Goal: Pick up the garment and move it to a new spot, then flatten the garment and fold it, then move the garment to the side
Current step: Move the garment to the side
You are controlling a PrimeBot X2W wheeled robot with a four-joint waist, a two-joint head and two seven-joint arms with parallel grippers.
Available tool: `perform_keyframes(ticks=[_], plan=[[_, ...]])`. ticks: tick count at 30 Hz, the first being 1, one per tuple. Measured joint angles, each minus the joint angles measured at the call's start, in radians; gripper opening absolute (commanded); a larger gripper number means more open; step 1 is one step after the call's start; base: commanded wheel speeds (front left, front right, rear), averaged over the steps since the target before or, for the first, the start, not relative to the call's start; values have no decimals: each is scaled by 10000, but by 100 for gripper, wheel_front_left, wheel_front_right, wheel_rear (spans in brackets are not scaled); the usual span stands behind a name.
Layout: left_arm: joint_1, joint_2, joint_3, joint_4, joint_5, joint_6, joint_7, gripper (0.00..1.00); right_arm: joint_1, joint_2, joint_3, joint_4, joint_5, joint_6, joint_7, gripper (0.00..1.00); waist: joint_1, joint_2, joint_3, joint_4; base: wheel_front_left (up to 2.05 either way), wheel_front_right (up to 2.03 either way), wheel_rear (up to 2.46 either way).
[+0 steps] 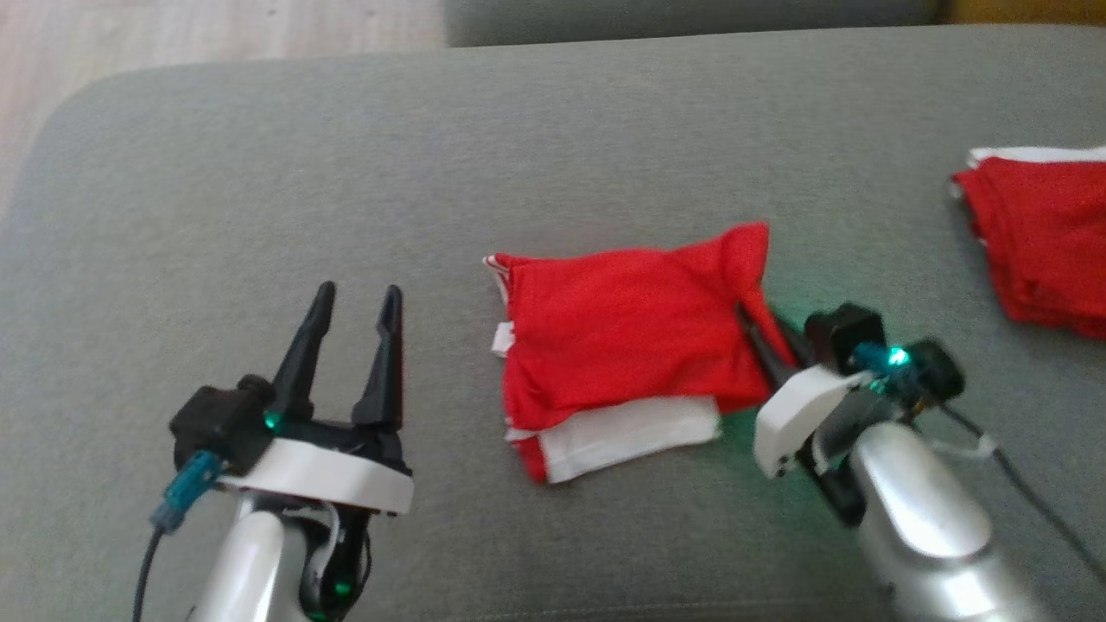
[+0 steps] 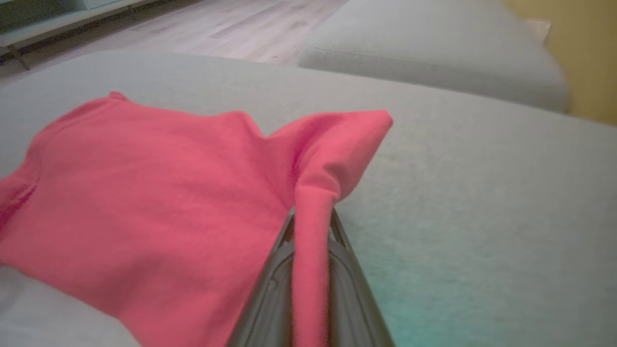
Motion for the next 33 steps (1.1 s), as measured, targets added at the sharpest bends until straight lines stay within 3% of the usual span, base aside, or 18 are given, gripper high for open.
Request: perform_keyframes(ticks=[3,11,18,25,33], plan=[[-108,0,-295,-159,58,-4,0,100,-337,-650,268,-546,-387,0,0,0,0,0,-17,-422,0,0,0],[-1129,-4,-1549,-437,104,-61,0,100,-1393,-3208,1133,-2006,-265,0,617,0,0,0,131,-1499,0,0,0],[-1561,-10,-2029,-543,90,100,0,100,-2136,-4959,663,-2240,359,0,1262,0,0,0,768,-1930,0,0,0],[-1868,-12,-2029,-495,140,-4,0,100,-2445,-5760,-593,-1360,393,2,1450,0,1,0,1565,-1961,0,0,0],[-2231,-12,-1847,-481,265,-144,0,100,-2584,-5682,-1386,-395,125,2,1455,0,2,0,2269,-1843,0,0,0]])
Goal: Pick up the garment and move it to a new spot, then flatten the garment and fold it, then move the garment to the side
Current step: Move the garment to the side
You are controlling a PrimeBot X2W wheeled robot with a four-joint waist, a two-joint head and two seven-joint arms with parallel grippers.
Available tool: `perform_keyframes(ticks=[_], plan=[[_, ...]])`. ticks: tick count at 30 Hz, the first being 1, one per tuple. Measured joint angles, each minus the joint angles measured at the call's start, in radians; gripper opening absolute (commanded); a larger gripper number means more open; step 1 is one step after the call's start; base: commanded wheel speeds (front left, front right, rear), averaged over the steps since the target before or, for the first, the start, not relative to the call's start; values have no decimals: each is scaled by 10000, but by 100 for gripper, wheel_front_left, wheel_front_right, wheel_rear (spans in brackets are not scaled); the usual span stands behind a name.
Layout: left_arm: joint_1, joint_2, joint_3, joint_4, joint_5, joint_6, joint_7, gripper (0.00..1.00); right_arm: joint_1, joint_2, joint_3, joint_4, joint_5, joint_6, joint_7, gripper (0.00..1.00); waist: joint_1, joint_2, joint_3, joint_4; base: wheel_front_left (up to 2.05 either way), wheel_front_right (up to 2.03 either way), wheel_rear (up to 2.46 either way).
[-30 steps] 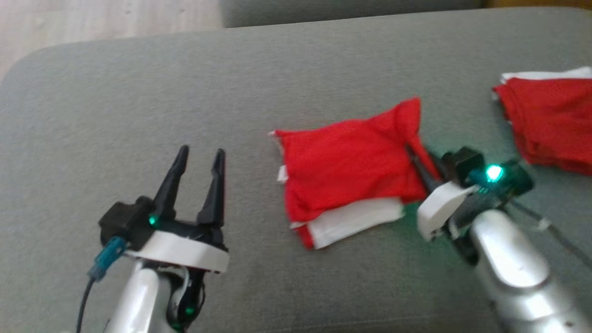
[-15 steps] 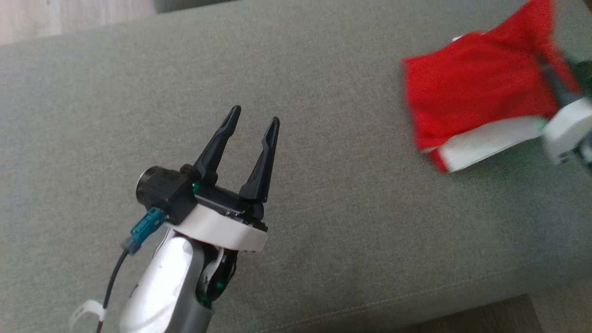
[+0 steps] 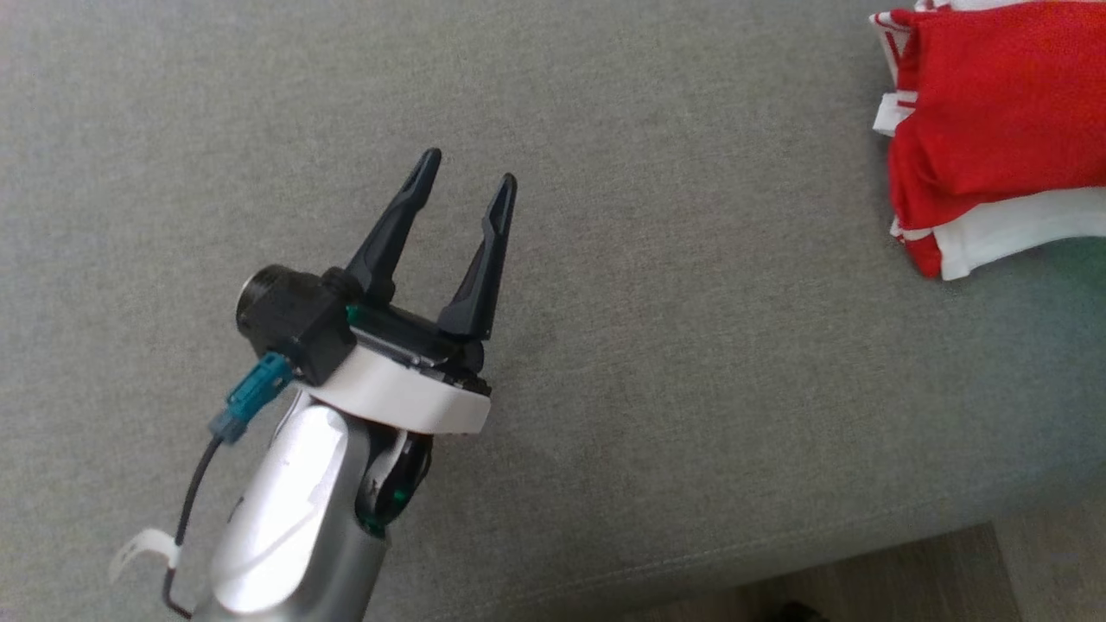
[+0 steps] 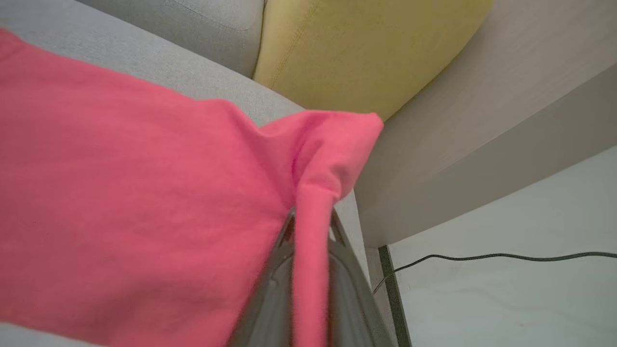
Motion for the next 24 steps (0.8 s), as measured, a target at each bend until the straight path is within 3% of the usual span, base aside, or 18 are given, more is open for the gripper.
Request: perform_keyframes(ticks=[3,4,5,6,16,24], plan=[[-67,-2,102,2,58,-36,0,100,-107,163,-245,205,-188,0,-115,0,0,0,252,25,0,0,0],[-76,0,148,2,94,-36,0,100,-107,221,-297,244,-244,0,-157,15,0,0,326,29,0,0,0],[-87,2,174,2,148,-40,0,100,-107,297,-357,293,-299,0,-209,69,0,0,395,29,0,0,0],[-105,0,188,4,151,-79,0,100,-107,384,-433,339,-370,0,-244,100,0,0,450,29,0,0,0],[-184,-2,491,42,205,-171,0,100,-79,920,-984,98,-802,-2,-548,100,-2,0,96,-36,0,0,0],[416,-8,752,-19,-121,-105,-2,100,338,1862,-1093,-1346,-291,-2,-863,100,-3,0,-966,36,0,0,0]])
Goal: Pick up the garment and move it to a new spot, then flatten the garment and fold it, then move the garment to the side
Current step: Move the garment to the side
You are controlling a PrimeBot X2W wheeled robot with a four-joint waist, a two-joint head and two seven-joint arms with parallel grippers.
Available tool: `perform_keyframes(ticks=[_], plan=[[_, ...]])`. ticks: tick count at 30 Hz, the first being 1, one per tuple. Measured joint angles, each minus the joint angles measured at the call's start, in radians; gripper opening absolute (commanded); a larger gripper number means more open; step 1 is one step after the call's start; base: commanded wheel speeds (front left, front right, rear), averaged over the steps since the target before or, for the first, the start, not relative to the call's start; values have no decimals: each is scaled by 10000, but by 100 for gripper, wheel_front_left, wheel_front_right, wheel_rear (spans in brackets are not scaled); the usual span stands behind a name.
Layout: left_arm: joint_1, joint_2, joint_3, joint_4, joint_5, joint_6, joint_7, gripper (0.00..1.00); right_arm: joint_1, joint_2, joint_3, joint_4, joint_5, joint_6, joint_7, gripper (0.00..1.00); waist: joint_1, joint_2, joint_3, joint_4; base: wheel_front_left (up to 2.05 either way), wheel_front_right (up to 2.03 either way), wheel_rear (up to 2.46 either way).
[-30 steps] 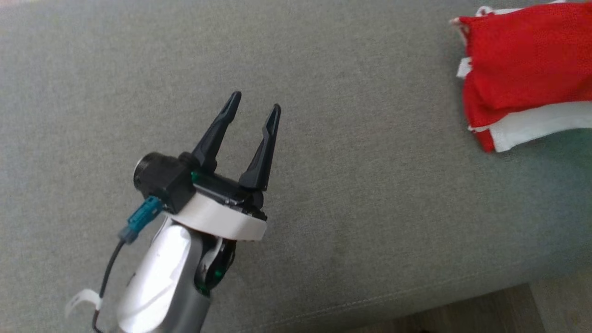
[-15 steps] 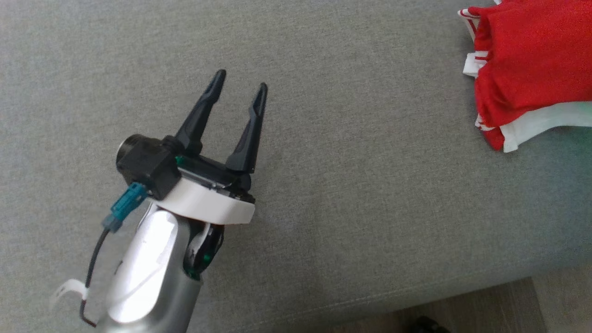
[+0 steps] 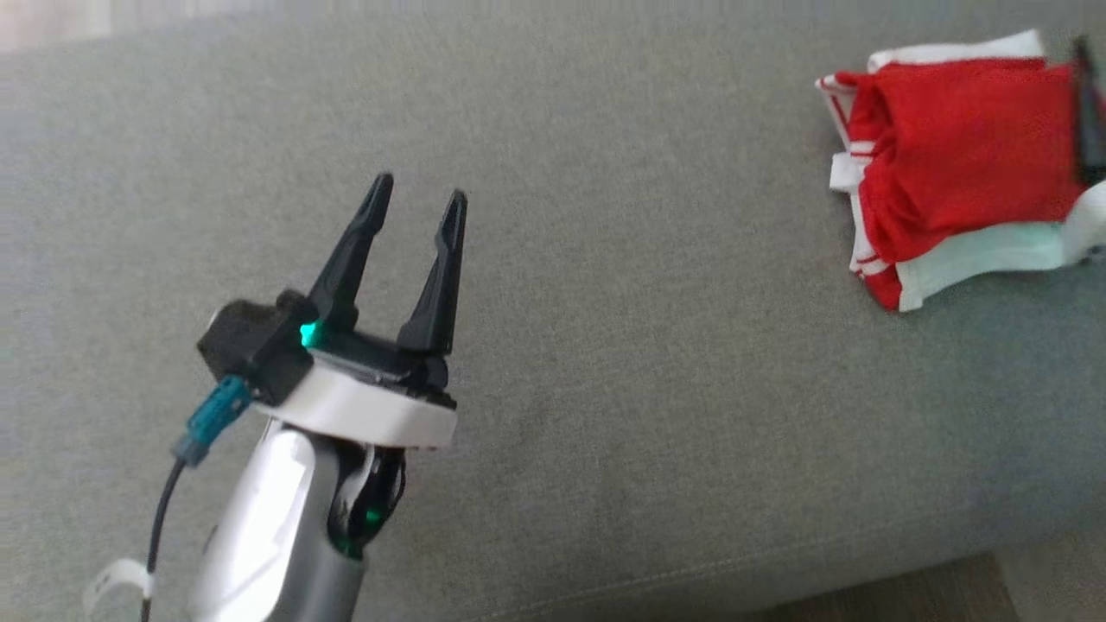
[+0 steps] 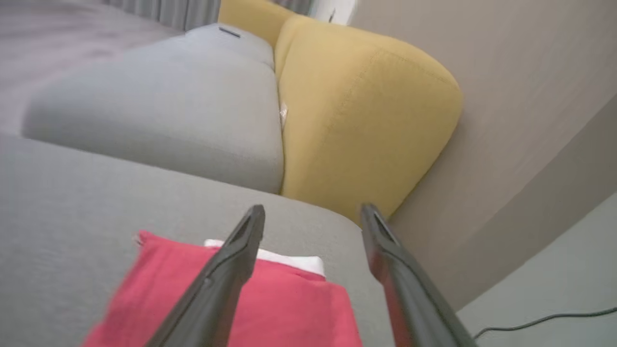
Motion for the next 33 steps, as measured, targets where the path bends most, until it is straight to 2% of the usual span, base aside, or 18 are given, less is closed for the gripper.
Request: perform_keyframes(ticks=[5,9,13,14,16,24,33], plan=[[554,-2,161,-136,-127,182,2,100,1062,915,29,-1375,794,2,-207,100,-1,0,-721,176,0,0,0],[857,0,393,-219,-215,290,0,100,2028,1902,27,-2265,1118,0,-430,100,-1,0,-1177,429,0,0,0],[1397,2,520,-201,-215,366,2,100,3103,2874,-33,-2652,1195,0,-817,100,-1,0,-1590,693,0,0,0],[1699,8,616,-153,-215,449,2,100,3609,3302,-35,-2683,1195,0,-1024,100,-2,0,-1787,807,0,0,0],[1966,15,656,-46,-217,451,2,100,4056,3641,-77,-2671,1195,0,-1277,100,-1,0,-1965,905,0,0,0],[2754,29,775,364,-451,698,2,100,5371,4132,-362,-2086,945,0,-2071,100,0,0,-2417,1227,0,0,0],[2848,31,986,274,-380,884,2,100,5445,4165,-198,-1962,1285,0,-2261,100,1,0,-2454,1285,0,0,0]])
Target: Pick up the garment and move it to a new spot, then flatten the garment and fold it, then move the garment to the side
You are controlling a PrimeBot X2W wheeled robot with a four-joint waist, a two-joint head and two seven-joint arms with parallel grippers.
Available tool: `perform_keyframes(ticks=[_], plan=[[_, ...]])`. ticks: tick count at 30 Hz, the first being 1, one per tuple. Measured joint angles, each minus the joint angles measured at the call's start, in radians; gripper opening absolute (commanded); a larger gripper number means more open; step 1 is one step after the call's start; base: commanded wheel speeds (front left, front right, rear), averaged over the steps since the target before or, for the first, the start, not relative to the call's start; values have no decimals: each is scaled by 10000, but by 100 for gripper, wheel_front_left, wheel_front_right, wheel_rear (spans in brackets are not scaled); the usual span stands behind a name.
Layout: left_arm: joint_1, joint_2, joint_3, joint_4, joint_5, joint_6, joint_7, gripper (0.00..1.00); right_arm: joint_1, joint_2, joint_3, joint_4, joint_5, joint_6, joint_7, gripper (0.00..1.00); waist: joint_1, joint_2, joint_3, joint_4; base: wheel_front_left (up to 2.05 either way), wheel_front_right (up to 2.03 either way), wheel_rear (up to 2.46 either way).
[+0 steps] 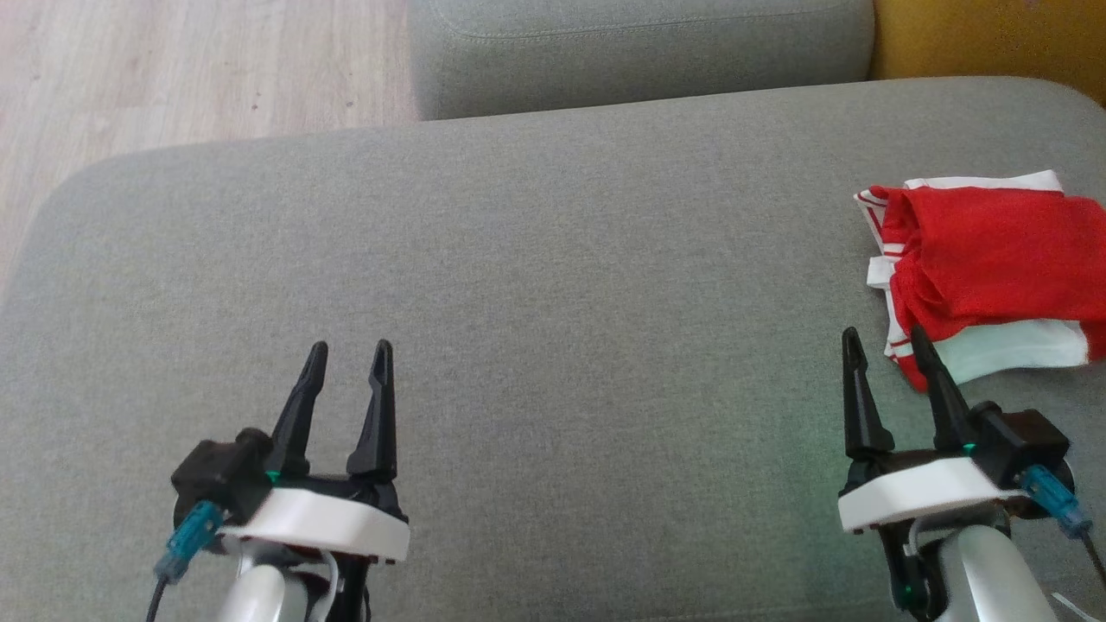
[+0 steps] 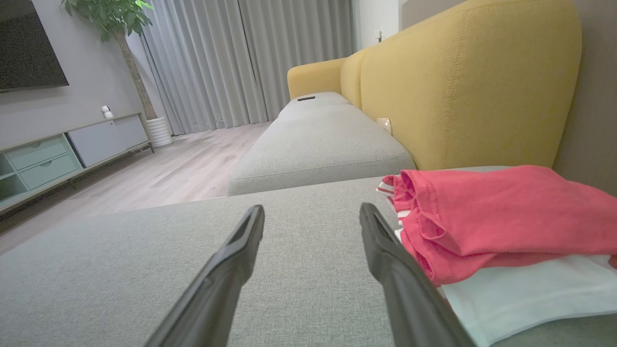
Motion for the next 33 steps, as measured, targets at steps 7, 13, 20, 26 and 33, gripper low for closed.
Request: perform_keyframes(ticks=[7,13,20,26,33], plan=[[7,0,13,-40,104,115,0,100,-20,0,2,17,0,0,-75,100,0,0,-52,-20,0,0,0],[17,-2,31,-81,270,303,0,100,-20,0,21,23,0,0,-88,100,0,0,-76,-24,0,0,0],[18,0,75,-219,297,399,0,100,-20,0,35,23,0,0,-96,100,0,0,-54,-23,0,0,0],[37,0,82,-282,261,282,0,100,-20,0,75,29,88,0,-98,100,0,0,-70,-97,0,0,0],[58,-2,173,-330,267,253,0,100,-29,0,146,35,222,0,-98,100,0,0,-38,-161,0,0,0]])
